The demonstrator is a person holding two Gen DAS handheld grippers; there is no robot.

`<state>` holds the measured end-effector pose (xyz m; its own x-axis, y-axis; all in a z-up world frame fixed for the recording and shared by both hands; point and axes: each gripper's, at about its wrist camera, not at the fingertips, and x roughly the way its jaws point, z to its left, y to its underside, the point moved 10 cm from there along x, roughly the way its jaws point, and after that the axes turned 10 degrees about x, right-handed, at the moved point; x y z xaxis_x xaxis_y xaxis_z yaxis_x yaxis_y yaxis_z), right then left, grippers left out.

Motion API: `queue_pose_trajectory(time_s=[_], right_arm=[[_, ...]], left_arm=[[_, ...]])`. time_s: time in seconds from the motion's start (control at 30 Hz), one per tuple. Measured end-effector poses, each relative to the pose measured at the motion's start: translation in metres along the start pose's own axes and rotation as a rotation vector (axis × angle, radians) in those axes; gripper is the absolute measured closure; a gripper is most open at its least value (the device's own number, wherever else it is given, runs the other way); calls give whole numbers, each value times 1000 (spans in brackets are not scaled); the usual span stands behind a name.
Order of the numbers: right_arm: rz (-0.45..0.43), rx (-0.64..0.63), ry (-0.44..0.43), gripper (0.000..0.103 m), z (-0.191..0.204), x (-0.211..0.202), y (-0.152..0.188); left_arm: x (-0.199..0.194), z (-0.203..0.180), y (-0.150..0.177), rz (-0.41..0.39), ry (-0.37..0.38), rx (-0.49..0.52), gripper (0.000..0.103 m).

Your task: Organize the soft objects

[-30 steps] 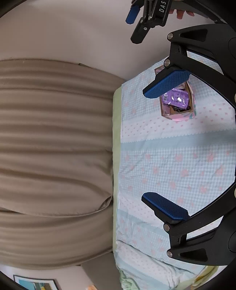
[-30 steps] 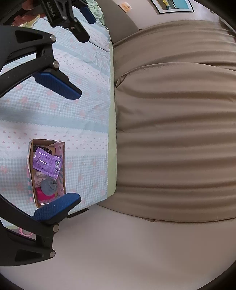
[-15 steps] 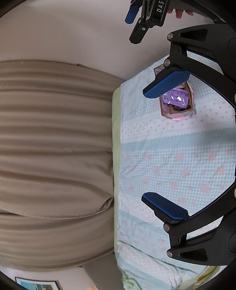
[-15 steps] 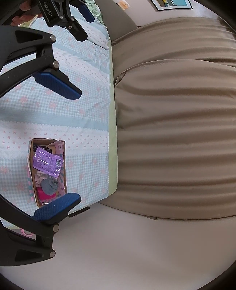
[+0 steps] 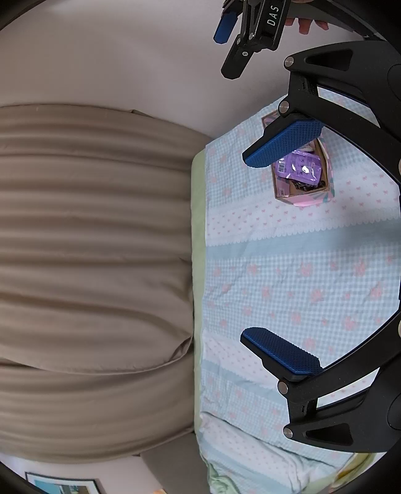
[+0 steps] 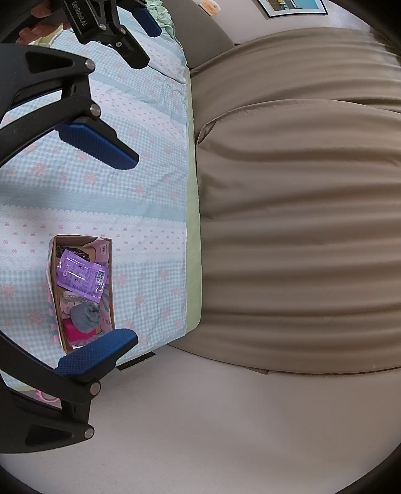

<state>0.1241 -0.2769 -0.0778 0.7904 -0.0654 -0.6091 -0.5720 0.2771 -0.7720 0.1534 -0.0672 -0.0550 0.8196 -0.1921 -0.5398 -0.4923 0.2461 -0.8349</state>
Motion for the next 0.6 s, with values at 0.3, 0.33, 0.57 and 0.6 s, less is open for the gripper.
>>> queue_pose_trajectory(time_s=[0.3, 0.33, 0.57, 0.6], right_arm=[[-5, 2, -1, 0, 0, 0, -1], [-6, 3, -1, 0, 0, 0, -1], [-10, 1, -4, 0, -1, 3, -3], [-9, -1, -5, 0, -2, 4, -3]], left_arm=[[0, -1, 1, -5, -3, 0, 0], [0, -1, 1, -3, -3, 0, 0], [-1, -1, 1, -3, -11, -4, 0], [-1, -2, 0, -5, -9, -5, 0]])
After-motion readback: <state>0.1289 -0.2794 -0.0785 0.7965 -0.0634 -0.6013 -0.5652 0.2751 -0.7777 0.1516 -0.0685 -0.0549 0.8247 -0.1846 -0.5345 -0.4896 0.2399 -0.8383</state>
